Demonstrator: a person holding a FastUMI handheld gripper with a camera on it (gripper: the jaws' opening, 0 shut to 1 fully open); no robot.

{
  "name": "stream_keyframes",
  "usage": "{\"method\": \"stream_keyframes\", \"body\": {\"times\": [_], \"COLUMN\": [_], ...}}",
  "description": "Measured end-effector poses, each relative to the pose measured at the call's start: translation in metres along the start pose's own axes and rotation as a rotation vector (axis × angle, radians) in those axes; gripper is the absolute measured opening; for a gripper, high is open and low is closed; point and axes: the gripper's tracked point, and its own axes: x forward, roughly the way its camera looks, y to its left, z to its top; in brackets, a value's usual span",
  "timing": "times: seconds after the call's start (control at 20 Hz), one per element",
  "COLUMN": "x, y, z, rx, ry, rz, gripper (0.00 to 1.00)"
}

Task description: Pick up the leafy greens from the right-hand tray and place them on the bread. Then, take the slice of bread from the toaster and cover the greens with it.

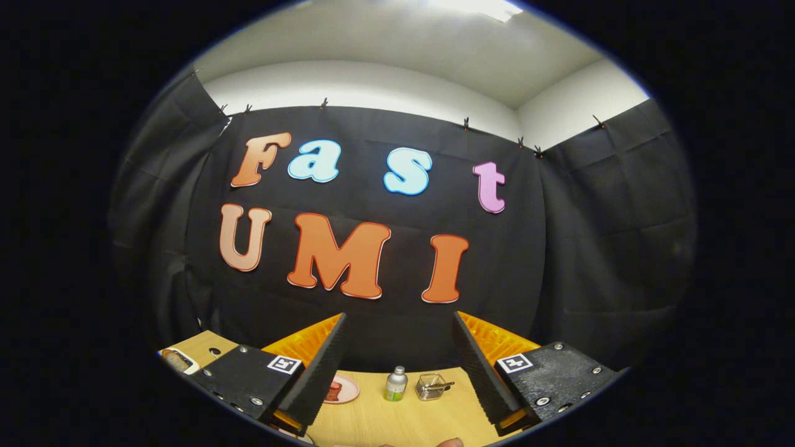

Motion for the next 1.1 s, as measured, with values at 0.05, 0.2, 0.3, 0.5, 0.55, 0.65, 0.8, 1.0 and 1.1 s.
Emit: {"method": "stream_keyframes", "body": {"times": [0.05,0.2,0.3,0.5,0.55,0.65,0.8,1.0,1.1], "x": [0.002,0.006,0.005,-0.007,-0.014,-0.03,-0.05,-0.075,-0.086], "y": [0.002,0.005,0.012,0.023,0.025,0.033,0.042,0.041,0.046], "z": [-0.012,-0.057,-0.089,-0.166,-0.188,-0.226,-0.279,-0.333,-0.353], "rx": [-0.003,-0.028,-0.014,0.031,0.042,0.078,0.123,0.055,0.033], "ry": [0.027,0.129,0.21,0.413,0.481,0.6,0.744,0.9,0.965], "rz": [0.008,0.018,0.045,0.1,0.114,0.143,0.171,0.182,0.202], "gripper": [0.99,0.99,0.99,0.98,0.99,0.98,0.99,0.99,0.99]}}
